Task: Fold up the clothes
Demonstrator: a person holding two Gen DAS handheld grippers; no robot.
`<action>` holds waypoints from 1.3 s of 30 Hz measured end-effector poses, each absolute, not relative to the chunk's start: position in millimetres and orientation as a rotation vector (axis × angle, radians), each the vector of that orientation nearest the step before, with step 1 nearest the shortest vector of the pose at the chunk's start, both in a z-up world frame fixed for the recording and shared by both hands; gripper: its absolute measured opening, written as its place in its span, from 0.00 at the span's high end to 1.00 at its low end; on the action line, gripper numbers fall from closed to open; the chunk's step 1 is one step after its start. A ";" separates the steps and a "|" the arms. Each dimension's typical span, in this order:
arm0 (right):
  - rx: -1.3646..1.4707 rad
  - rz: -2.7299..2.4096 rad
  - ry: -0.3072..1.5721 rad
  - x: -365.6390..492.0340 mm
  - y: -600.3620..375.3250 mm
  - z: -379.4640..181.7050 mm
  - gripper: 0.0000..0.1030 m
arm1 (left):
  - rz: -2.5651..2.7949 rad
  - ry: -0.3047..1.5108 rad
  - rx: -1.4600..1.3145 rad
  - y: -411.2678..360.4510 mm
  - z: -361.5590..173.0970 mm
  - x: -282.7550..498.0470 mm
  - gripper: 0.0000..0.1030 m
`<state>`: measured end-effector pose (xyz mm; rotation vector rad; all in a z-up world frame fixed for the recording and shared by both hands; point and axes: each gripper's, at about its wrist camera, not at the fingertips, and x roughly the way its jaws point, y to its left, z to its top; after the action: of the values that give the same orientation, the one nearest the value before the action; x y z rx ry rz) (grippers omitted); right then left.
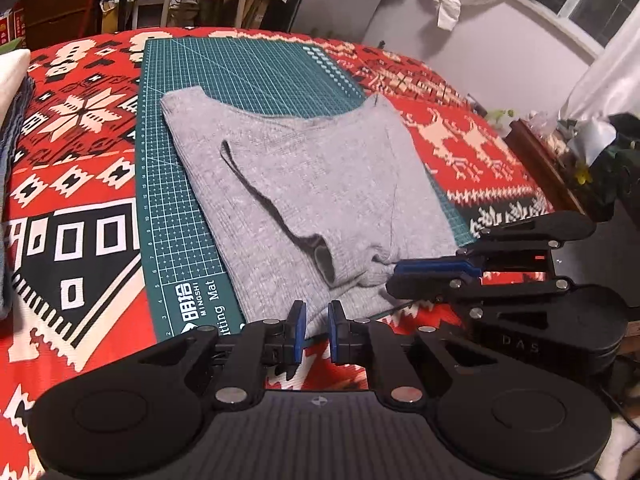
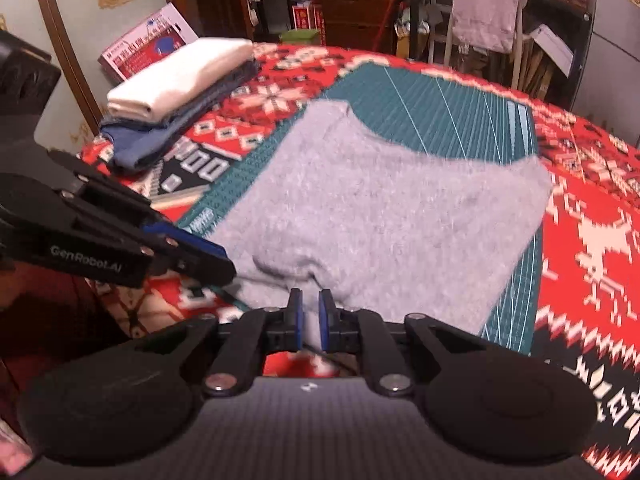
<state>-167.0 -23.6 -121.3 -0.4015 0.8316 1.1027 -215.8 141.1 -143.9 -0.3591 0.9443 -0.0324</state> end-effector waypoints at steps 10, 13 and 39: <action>-0.437 1.160 0.816 -175.5 10.1 -135.6 0.91 | 0.005 0.942 -0.391 151.8 -147.0 -219.6 0.91; -0.487 1.166 0.799 -181.9 10.7 -135.2 0.91 | 0.007 0.951 -0.400 152.0 -146.4 -223.7 0.91; -0.380 1.082 0.936 -162.5 -40.6 -134.5 0.92 | -0.115 0.976 -0.260 115.0 -147.1 -205.8 0.91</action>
<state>-162.5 -40.6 -134.5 -0.3798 0.9358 1.0824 -205.8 115.0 -147.1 -0.2604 0.9760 -0.1149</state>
